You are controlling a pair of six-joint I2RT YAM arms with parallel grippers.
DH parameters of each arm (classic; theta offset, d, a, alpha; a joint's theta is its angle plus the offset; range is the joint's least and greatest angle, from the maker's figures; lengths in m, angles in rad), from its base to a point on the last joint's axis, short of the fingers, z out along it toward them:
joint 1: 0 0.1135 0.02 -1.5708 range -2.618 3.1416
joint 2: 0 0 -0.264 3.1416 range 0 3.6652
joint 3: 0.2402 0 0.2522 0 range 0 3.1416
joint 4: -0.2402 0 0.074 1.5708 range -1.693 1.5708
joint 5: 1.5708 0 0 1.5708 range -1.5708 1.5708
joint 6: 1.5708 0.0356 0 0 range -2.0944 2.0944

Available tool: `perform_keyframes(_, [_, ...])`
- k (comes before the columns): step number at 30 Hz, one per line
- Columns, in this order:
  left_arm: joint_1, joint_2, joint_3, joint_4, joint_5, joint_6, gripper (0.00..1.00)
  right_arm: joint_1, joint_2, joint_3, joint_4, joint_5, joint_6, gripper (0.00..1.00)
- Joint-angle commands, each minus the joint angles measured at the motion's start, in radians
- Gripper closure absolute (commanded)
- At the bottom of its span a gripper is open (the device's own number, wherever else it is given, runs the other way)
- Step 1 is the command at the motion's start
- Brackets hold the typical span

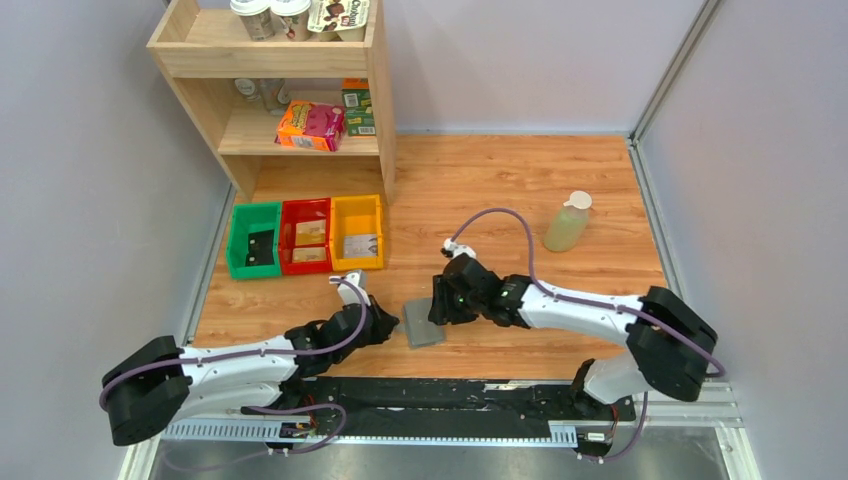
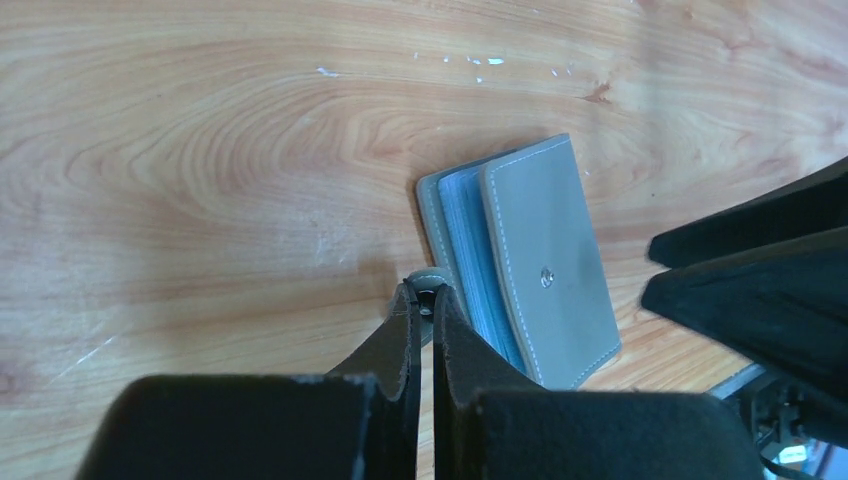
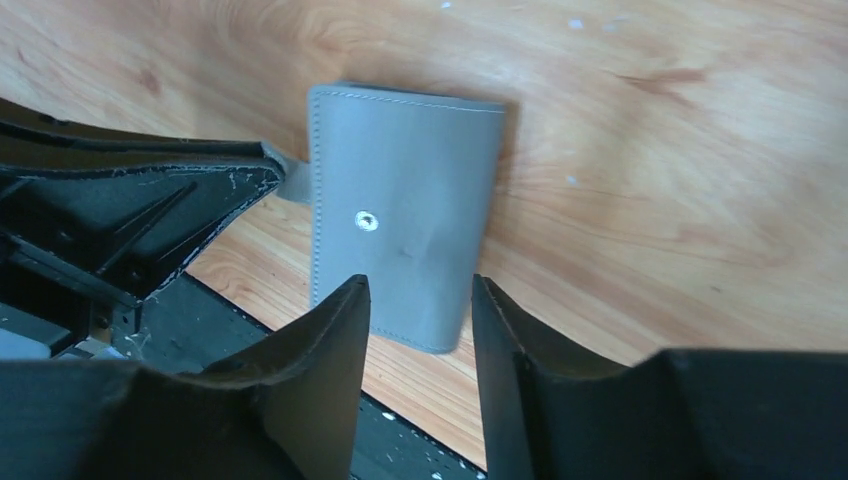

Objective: Take the credit cards out of the card holder
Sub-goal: Open the card holder at the center of the board.

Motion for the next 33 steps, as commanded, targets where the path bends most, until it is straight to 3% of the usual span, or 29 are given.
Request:
perform_keyframes(1, [0.002,-0.059,-0.043,0.009,-0.040,-0.082,1.00,0.062,0.121,0.075,-0.017,0.046,-0.034,0.57])
perform_keyframes(8, [0.002,-0.089,-0.036,-0.187,-0.092,-0.180,0.99,0.077,0.249,0.110,-0.036,0.082,-0.031,0.57])
perform_keyframes(12, [0.005,-0.037,-0.015,-0.192,-0.094,-0.188,0.94,0.074,0.249,0.121,-0.094,0.148,-0.066,0.57])
perform_keyframes(16, [0.016,-0.047,0.034,-0.246,-0.082,-0.182,0.81,0.074,0.235,0.132,-0.114,0.162,-0.092,0.57])
perform_keyframes(22, [0.016,-0.130,0.112,-0.361,-0.054,-0.156,0.43,0.074,0.235,0.153,-0.125,0.167,-0.107,0.56])
perform_keyframes(30, [0.016,-0.041,0.206,-0.396,0.006,-0.125,0.25,0.076,0.229,0.186,-0.134,0.161,-0.115,0.55])
perform_keyframes(33, [0.019,0.018,0.233,-0.398,0.007,-0.122,0.23,0.076,0.227,0.189,-0.135,0.165,-0.123,0.54])
